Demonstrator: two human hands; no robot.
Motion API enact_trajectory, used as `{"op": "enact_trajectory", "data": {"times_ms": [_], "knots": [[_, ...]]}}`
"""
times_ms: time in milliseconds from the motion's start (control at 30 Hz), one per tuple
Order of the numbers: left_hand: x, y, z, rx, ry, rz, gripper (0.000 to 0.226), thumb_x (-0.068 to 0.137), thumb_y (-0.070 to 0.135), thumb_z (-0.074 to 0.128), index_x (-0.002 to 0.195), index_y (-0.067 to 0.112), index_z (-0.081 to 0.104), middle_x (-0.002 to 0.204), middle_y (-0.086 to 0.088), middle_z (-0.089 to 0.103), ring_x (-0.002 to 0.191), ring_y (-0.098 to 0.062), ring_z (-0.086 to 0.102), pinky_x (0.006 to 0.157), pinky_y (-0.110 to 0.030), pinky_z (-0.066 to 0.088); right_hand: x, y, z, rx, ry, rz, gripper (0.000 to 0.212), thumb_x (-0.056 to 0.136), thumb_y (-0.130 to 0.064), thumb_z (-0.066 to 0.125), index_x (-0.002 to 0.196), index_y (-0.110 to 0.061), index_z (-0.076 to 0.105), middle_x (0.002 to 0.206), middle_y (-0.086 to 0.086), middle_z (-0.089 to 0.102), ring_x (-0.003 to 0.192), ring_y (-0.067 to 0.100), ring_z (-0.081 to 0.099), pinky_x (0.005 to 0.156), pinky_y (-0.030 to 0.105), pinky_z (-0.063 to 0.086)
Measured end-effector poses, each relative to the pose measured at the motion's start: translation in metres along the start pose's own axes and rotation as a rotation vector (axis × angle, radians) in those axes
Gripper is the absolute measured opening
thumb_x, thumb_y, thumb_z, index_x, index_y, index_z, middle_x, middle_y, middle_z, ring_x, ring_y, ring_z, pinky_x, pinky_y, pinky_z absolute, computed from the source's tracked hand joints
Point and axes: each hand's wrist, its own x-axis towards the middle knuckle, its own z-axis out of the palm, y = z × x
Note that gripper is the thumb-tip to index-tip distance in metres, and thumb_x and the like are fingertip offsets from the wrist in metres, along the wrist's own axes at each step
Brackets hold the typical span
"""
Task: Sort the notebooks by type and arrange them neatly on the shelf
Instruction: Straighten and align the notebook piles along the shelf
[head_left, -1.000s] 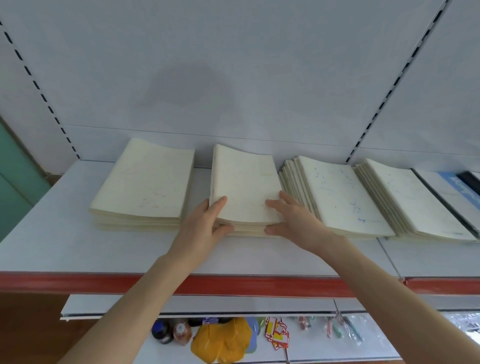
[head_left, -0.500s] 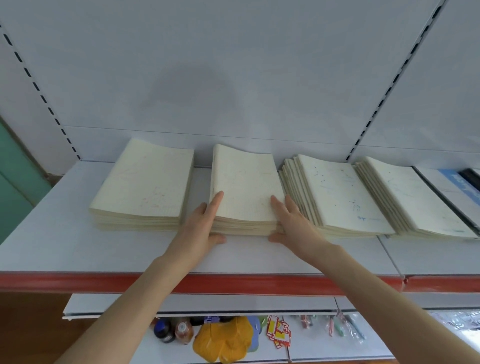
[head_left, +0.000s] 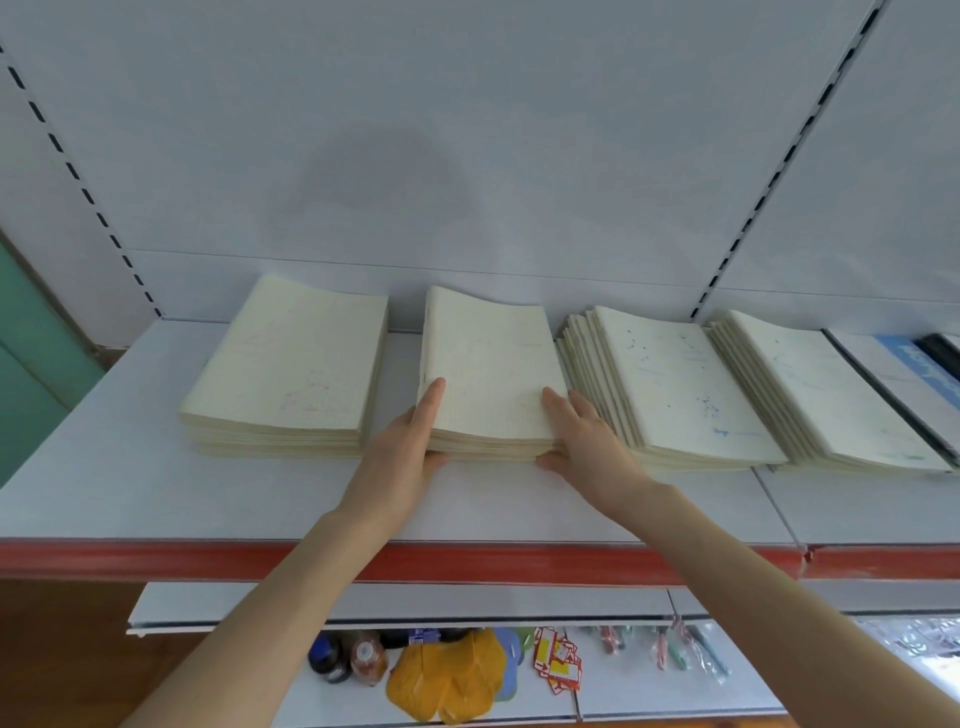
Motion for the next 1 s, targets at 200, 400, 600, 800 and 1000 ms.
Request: {"op": "enact_trajectory", "data": {"times_ms": [200, 400, 600, 800, 1000], "knots": [[0.006, 0.001, -0.007, -0.072, 0.029, -0.006, 0.064, 0.085, 0.017, 0.065, 0.142, 0.01, 0.034, 0.119, -0.023, 0.058, 0.115, -0.035, 0.051, 0.096, -0.034, 0.037, -0.001, 0.007, -0.006, 0.145, -0.026, 0.015, 0.024, 0.093, -0.019, 0.053, 0.107, -0.004, 0.042, 0.101, 0.011, 0.05, 0.088, 0.026, 0.048, 0.073, 0.03, 0.038], [0.01, 0.005, -0.01, -0.135, 0.088, -0.022, 0.054, 0.083, 0.004, 0.066, 0.133, 0.003, 0.047, 0.111, -0.015, 0.064, 0.101, -0.018, 0.06, 0.083, -0.013, 0.035, -0.002, 0.004, -0.009, 0.139, 0.044, 0.024, 0.035, 0.093, -0.018, 0.054, 0.118, 0.005, 0.045, 0.106, 0.016, 0.055, 0.096, 0.031, 0.052, 0.08, 0.037, 0.041], [0.005, 0.011, -0.017, -0.052, 0.053, 0.025, 0.05, 0.082, 0.014, 0.067, 0.126, -0.005, 0.052, 0.139, -0.026, 0.041, 0.107, -0.032, 0.059, 0.098, -0.03, 0.037, -0.008, 0.002, -0.01, 0.077, 0.014, -0.02, 0.026, 0.095, -0.02, 0.05, 0.114, -0.002, 0.047, 0.097, 0.005, 0.05, 0.085, 0.02, 0.044, 0.064, 0.026, 0.032], [0.01, 0.011, -0.015, -0.043, 0.086, 0.023, 0.026, 0.08, 0.006, 0.069, 0.099, -0.01, 0.063, 0.108, -0.026, 0.061, 0.09, -0.032, 0.061, 0.084, -0.04, 0.046, -0.003, -0.001, -0.016, 0.127, 0.051, 0.037, 0.04, 0.093, -0.02, 0.055, 0.121, 0.008, 0.048, 0.093, 0.019, 0.058, 0.089, 0.032, 0.054, 0.071, 0.035, 0.039], [0.004, 0.001, -0.008, 0.073, -0.011, -0.013, 0.064, 0.089, 0.019, 0.061, 0.144, 0.012, 0.029, 0.15, -0.017, 0.027, 0.136, -0.026, 0.03, 0.109, -0.029, 0.024, -0.005, -0.003, -0.019, 0.054, -0.047, 0.008, 0.043, 0.092, -0.016, 0.055, 0.13, -0.002, 0.04, 0.111, 0.013, 0.055, 0.092, 0.024, 0.052, 0.081, 0.035, 0.044]]}}
